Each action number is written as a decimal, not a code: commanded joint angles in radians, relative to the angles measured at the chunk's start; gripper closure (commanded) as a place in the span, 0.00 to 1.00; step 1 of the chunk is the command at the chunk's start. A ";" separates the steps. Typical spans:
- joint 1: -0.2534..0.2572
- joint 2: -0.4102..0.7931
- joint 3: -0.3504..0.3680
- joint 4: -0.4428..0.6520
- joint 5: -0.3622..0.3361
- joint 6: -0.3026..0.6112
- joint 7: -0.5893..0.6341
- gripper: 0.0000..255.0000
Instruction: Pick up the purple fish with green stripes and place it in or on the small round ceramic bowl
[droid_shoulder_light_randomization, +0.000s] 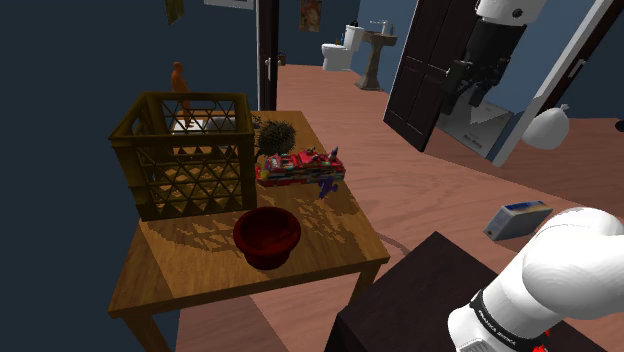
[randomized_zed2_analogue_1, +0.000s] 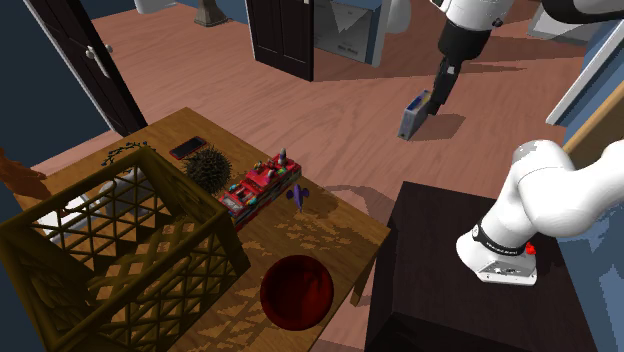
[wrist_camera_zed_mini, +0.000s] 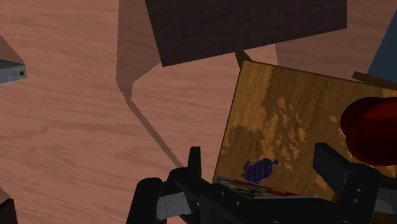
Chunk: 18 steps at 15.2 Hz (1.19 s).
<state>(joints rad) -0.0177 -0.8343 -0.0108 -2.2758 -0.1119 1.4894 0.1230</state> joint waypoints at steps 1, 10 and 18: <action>0.000 0.000 0.000 0.000 0.000 0.000 0.000 0.00; -0.038 0.189 0.099 -0.108 0.059 0.268 0.262 0.00; -0.077 0.448 0.173 -0.098 0.070 0.495 0.488 0.00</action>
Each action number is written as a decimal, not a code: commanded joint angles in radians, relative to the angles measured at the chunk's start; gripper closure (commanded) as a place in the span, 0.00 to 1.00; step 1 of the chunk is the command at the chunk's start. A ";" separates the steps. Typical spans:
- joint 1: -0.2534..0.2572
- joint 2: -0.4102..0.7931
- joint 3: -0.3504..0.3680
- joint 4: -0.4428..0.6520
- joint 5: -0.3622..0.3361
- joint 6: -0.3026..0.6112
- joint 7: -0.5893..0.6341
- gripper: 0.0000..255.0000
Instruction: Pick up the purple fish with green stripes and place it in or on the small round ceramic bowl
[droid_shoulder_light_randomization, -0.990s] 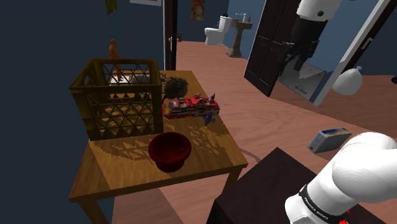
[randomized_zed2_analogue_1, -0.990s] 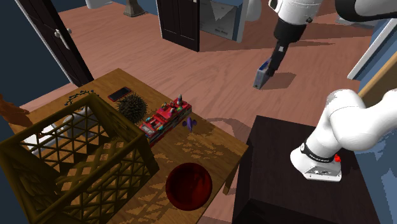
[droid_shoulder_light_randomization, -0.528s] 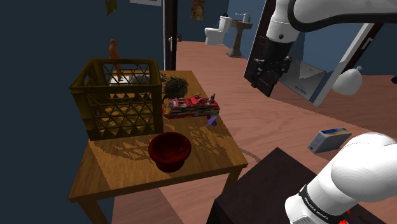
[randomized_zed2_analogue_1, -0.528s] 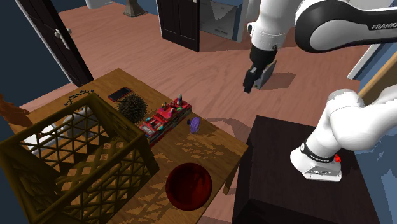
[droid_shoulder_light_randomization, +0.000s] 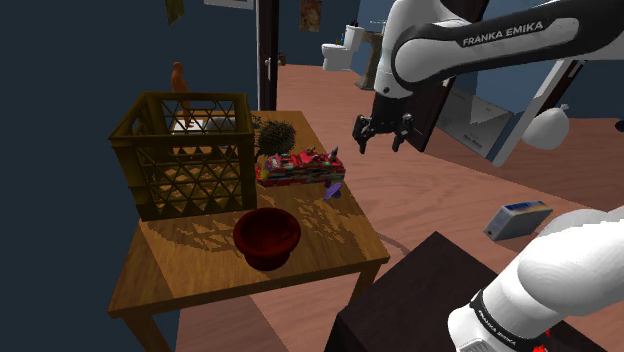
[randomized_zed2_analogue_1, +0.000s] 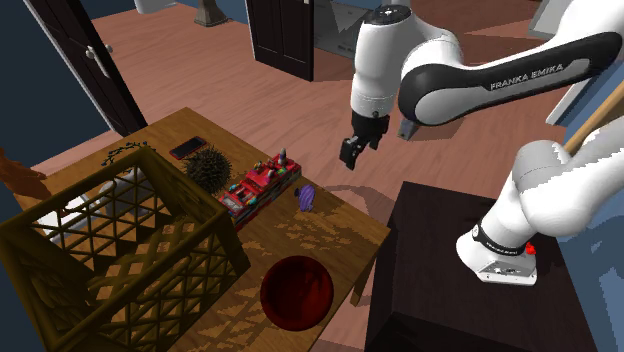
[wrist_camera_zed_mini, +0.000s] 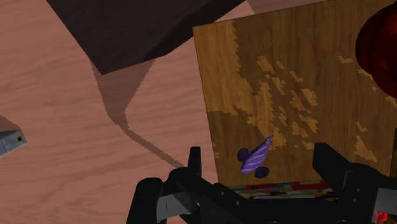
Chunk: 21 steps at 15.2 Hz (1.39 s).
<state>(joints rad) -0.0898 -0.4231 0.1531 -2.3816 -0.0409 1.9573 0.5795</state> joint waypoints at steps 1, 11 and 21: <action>-0.011 0.073 0.017 0.016 -0.003 0.053 0.060 0.00; -0.045 0.464 0.053 0.172 -0.075 0.253 0.347 0.00; -0.026 0.827 0.006 0.415 -0.138 0.349 0.561 0.00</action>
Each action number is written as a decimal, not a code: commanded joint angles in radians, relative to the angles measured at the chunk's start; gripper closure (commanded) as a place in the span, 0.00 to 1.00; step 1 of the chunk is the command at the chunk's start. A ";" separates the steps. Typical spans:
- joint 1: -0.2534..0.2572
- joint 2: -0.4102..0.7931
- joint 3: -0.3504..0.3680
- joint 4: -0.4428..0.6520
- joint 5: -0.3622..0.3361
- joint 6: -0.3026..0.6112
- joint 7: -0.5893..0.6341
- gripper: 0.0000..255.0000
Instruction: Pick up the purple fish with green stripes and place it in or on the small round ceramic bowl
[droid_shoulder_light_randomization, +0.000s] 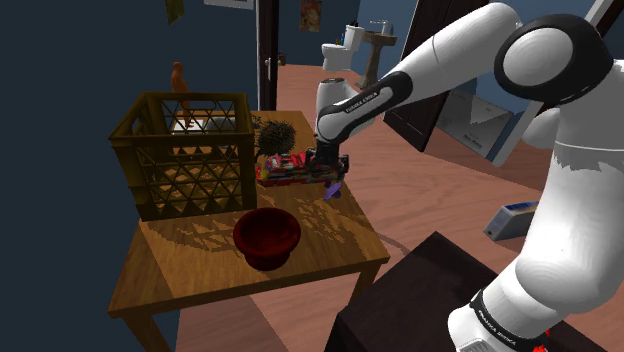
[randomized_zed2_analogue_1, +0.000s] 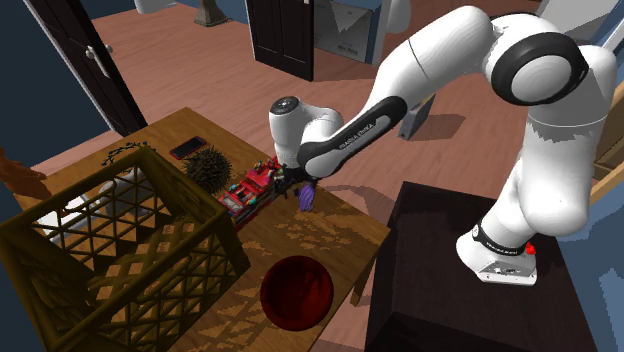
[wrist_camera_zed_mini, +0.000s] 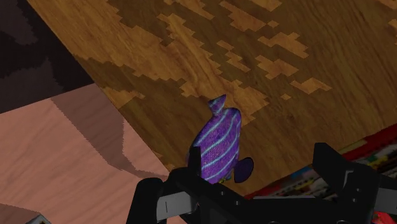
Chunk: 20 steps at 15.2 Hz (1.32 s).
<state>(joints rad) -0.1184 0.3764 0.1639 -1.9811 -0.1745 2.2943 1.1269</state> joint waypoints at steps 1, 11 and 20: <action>0.003 0.036 -0.006 0.012 -0.007 0.022 0.015 0.00; 0.006 0.085 -0.016 0.002 -0.022 0.082 0.025 0.00; 0.006 0.084 -0.016 0.002 -0.022 0.081 0.025 1.00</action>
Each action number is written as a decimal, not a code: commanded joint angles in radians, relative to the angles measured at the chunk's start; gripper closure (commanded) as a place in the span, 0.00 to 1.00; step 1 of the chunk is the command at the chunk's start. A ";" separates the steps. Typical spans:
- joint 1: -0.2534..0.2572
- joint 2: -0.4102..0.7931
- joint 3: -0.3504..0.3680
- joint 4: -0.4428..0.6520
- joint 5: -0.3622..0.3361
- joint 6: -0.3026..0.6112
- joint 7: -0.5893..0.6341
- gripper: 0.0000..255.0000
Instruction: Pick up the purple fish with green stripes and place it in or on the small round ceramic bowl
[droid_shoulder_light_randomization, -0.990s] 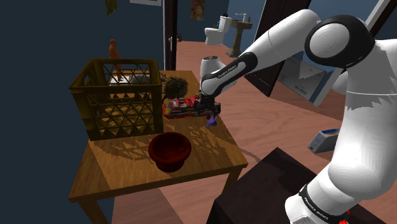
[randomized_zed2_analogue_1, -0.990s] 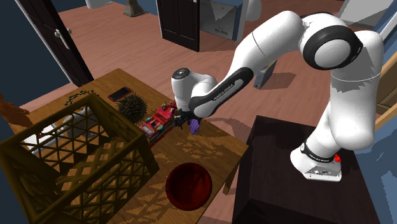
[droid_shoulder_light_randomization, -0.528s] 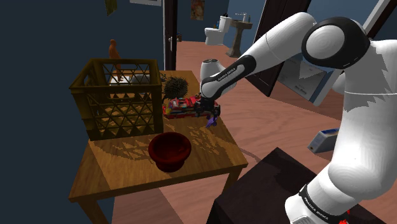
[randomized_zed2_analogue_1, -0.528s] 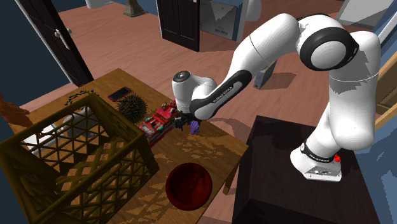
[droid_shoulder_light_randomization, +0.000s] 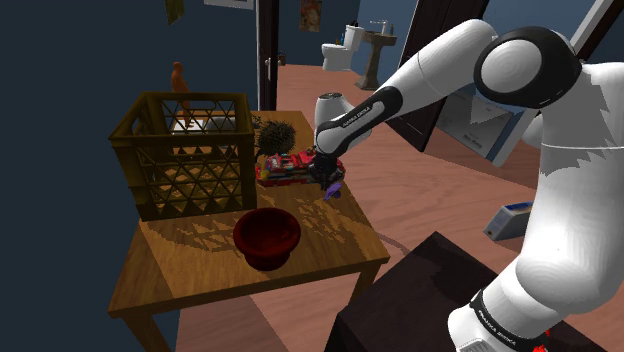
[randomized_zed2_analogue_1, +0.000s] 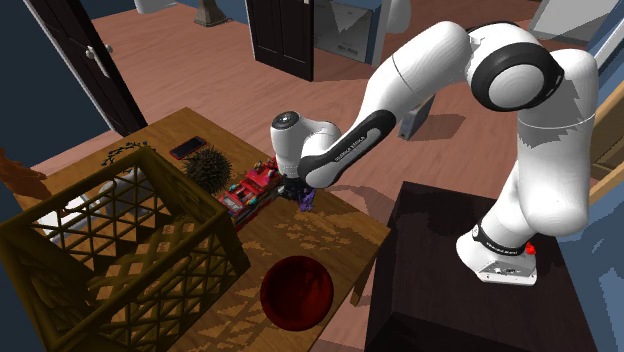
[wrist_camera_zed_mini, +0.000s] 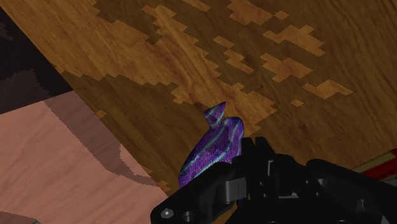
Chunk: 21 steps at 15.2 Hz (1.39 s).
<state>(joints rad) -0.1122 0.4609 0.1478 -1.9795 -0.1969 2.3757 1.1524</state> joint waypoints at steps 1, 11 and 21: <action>0.000 0.000 0.000 0.000 0.000 0.000 0.000 1.00; -0.037 0.269 -0.053 0.505 0.098 -0.557 0.046 0.00; -0.042 0.281 -0.055 0.421 0.093 -0.461 0.050 0.00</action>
<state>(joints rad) -0.1464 0.6912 0.1021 -1.5564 -0.1009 1.9002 1.2044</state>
